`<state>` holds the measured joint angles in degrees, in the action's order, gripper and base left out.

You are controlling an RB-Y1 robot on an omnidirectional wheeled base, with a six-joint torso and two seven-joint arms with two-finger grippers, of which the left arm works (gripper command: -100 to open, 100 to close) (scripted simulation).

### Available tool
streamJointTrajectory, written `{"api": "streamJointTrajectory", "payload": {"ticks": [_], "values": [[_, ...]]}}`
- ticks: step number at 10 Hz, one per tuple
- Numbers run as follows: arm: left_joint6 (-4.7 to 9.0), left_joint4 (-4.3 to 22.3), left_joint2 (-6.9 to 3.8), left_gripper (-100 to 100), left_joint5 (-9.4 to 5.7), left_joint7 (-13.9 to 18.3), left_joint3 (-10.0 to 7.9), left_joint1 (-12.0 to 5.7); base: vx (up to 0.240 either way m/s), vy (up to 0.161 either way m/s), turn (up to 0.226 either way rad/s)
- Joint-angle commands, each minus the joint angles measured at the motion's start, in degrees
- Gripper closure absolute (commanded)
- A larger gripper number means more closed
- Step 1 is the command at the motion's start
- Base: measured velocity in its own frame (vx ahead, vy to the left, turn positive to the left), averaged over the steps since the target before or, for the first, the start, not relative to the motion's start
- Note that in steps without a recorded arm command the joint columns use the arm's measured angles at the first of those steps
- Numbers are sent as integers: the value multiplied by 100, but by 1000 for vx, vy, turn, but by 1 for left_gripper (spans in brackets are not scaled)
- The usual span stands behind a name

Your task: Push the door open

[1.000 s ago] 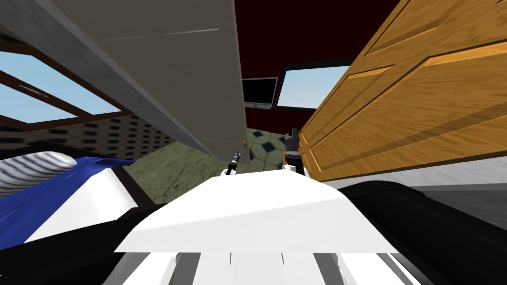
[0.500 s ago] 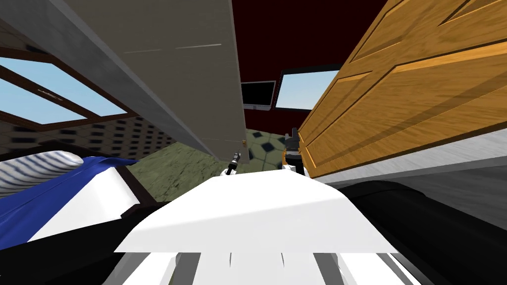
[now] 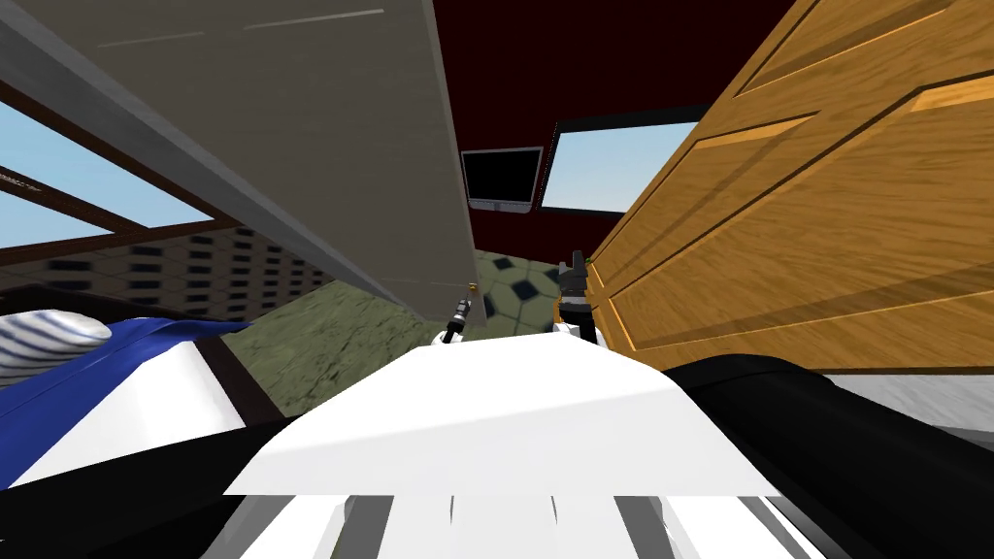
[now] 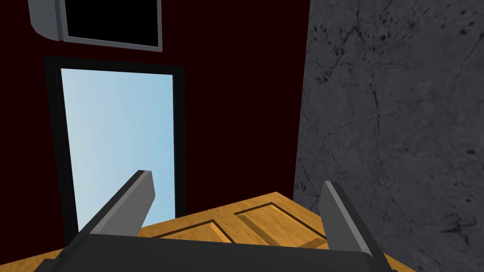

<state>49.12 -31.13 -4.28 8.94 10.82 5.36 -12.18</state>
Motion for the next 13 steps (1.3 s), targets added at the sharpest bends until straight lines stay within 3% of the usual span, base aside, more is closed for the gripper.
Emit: {"api": "streamJointTrajectory", "payload": {"ticks": [1,5,6,11,13], "values": [[22,8,16,-100,-12,-26,-21,5,177,-34,-25],[48,25,57,-100,-26,-53,-47,7,167,-34,-16],[48,25,57,100,-26,-53,-47,7,-17,-7,5],[48,25,57,100,-26,-53,-47,7,-14,0,-1],[22,38,7,100,-89,-98,-146,17,114,-56,34]]}}
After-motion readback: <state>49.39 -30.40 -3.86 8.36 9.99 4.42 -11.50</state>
